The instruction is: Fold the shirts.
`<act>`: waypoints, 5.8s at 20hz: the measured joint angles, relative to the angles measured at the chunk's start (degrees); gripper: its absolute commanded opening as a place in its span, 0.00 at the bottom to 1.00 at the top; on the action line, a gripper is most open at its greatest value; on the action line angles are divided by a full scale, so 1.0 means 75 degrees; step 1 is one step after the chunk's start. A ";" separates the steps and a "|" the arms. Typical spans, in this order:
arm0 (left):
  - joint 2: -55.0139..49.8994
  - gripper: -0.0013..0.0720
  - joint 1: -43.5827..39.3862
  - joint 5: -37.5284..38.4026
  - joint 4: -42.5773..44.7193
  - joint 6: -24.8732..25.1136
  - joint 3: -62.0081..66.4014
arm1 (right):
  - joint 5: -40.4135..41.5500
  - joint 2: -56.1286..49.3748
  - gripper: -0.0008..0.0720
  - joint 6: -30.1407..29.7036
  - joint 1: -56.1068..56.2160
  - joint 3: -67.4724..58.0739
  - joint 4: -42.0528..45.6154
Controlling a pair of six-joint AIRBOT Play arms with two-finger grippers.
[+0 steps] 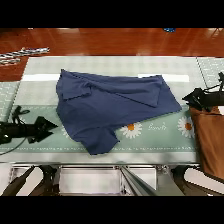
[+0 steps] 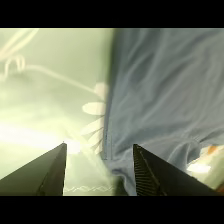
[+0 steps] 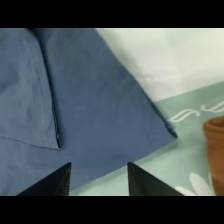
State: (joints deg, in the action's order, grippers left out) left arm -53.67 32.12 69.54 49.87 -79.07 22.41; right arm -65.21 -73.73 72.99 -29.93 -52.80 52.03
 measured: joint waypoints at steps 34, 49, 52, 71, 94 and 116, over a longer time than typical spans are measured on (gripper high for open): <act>-0.1285 0.05 -0.3710 -0.2492 -0.2183 0.0280 -0.0801 | 0.0434 -0.1746 0.57 0.1282 0.0093 -0.0522 0.0758; -0.0816 0.05 -0.3567 -0.2361 -0.1990 0.0286 0.0883 | -0.0714 -0.1888 0.05 0.0452 0.0845 -0.2471 -0.0414; -0.0356 0.05 -0.3337 -0.2212 -0.2104 0.0283 0.2739 | -0.0898 -0.1209 0.05 0.0440 0.0868 -0.3727 -0.0790; 0.2314 0.05 -0.1224 -0.0149 0.0525 -0.0271 1.1334 | -0.2055 0.4243 0.05 0.1428 0.0874 -0.7635 0.1903; -0.2087 0.05 -0.3675 -0.1507 0.3261 -0.2090 0.7085 | -0.0396 0.0889 0.05 0.0000 0.1078 -0.1810 -0.0720; -0.5855 0.05 -0.3331 0.0938 0.2017 -0.0510 0.8737 | -0.1853 -0.3704 0.05 0.0650 0.1693 -0.5307 0.0405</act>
State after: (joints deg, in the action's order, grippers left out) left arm -97.58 7.14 76.58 64.99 -82.89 87.94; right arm -79.11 -101.51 77.87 -17.23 -92.60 55.07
